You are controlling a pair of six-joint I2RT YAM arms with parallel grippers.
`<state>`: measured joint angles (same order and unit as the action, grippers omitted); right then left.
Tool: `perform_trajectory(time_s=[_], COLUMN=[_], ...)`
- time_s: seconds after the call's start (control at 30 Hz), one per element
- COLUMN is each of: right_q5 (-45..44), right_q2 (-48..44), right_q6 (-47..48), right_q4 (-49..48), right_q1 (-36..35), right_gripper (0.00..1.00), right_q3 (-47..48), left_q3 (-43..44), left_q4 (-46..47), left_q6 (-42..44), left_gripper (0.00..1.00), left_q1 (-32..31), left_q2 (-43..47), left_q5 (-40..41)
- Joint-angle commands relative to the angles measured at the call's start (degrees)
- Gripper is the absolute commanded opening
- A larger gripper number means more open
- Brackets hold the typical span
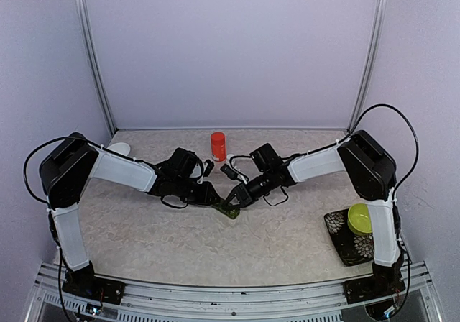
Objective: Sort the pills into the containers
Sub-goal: Close the lid of the pill container on the pill container.
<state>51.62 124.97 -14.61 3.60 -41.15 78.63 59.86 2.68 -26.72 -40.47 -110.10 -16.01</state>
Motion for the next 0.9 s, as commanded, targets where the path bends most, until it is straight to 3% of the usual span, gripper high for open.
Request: perform_trajectory(time_s=[0.0, 0.47, 0.87], right_q5=[-1.0, -8.2, -19.7], right_q2=[2.0, 3.2, 3.8], right_q6=[0.6, 4.7, 11.6], right_q4=[2.1, 8.8, 16.1], right_q1=[-1.0, -1.8, -4.3], right_gripper=[0.18, 0.15, 0.11], right_q3=[1.8, 3.1, 4.2], left_q3=[-0.9, -1.1, -1.1], left_q4=[-3.9, -4.2, -4.8], left_q6=[0.4, 0.3, 0.2], left_gripper=[0.2, 0.2, 0.2], left_q1=[-0.2, -0.3, -0.4], left_q2=[-2.1, -1.8, -1.5], left_q5=[2.1, 2.3, 2.7])
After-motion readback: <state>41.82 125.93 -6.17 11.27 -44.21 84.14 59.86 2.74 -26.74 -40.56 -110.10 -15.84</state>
